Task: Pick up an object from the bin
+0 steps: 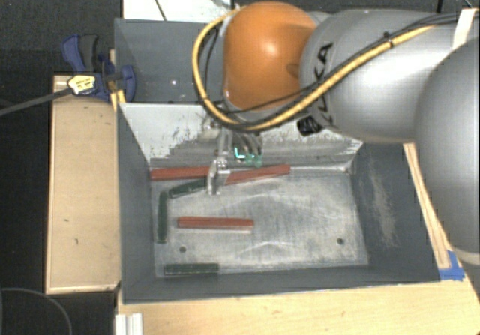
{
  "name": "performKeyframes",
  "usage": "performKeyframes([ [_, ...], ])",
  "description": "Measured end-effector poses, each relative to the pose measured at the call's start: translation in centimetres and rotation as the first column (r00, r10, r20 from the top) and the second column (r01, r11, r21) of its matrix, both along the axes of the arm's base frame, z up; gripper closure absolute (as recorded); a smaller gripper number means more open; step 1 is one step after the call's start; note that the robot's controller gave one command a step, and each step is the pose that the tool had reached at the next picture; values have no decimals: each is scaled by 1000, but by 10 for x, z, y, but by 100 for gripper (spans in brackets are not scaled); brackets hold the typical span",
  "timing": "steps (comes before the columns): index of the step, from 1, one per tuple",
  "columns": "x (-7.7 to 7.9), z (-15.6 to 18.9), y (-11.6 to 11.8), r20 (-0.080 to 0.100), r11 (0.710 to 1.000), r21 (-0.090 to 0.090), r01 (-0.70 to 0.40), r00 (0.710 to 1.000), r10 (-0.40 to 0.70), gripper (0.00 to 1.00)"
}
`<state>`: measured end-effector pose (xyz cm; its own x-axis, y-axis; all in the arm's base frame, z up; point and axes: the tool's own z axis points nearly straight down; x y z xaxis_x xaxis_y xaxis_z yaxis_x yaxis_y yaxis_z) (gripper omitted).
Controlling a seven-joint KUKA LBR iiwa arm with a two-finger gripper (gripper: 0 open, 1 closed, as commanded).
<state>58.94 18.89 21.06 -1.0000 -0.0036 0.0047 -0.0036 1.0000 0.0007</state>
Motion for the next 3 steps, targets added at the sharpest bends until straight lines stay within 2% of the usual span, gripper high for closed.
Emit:
performKeyframes([
  [1, 2, 5, -1, 8, 1000, 1, 4, 1000, -4, 0],
  [2, -4, -53, -11, 13, 1000, 3, 1, 1000, -1, 0],
  [3, -30, -130, 16, 6, 999, 1, -51, 999, 51, 100],
])
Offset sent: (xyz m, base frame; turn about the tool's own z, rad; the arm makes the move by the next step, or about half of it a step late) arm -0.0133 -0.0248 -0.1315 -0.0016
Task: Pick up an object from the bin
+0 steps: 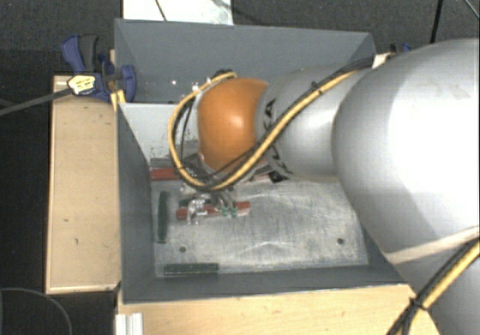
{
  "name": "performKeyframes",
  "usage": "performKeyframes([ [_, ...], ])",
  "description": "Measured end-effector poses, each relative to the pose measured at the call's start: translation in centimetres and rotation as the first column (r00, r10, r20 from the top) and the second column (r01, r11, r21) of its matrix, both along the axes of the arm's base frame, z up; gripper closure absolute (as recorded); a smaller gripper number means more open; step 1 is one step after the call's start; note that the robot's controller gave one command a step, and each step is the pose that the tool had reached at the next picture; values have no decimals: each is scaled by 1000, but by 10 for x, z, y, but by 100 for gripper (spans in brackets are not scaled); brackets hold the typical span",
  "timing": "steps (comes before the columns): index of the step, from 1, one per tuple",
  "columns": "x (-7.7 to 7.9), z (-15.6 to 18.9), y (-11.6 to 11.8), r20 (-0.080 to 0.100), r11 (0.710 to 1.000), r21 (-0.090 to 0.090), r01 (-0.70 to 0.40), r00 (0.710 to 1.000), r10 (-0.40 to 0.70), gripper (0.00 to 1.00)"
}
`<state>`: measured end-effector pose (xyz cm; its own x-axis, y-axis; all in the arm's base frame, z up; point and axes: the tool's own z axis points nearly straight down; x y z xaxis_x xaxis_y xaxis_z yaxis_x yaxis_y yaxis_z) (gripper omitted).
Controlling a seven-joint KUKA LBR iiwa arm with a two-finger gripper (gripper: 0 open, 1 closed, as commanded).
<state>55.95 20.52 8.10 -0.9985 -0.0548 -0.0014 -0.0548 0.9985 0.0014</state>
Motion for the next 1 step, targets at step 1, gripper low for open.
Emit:
performKeyframes([
  [1, 0, 0, 0, 0, 1000, 0, 1, 1000, -1, 100],
])
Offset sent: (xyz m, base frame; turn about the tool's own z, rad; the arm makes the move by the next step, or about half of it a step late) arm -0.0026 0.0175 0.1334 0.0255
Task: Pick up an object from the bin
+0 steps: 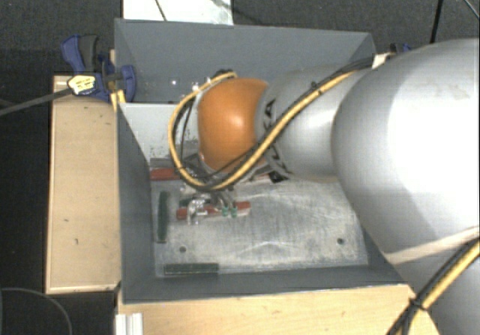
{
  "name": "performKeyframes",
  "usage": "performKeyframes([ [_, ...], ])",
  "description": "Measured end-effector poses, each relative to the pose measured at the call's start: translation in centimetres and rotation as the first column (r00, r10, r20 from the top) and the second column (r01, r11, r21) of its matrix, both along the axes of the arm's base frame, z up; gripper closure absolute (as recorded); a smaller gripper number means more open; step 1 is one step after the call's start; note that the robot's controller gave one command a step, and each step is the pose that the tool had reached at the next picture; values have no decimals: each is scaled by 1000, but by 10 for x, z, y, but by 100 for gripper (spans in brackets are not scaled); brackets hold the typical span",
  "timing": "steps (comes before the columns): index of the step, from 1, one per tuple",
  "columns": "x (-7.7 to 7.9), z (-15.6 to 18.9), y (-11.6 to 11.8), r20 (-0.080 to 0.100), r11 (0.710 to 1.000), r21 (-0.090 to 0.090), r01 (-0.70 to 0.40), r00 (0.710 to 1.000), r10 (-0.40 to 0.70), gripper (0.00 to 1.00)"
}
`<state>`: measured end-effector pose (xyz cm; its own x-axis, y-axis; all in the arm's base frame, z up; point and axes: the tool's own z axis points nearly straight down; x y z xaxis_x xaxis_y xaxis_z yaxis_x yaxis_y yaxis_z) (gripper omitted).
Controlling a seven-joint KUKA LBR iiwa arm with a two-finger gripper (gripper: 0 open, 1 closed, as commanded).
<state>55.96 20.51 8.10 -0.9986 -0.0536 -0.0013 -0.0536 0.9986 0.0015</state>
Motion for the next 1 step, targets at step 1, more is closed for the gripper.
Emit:
performKeyframes([
  [1, -2, 134, 18, 1, 1000, 0, 23, 1000, -23, 100],
])
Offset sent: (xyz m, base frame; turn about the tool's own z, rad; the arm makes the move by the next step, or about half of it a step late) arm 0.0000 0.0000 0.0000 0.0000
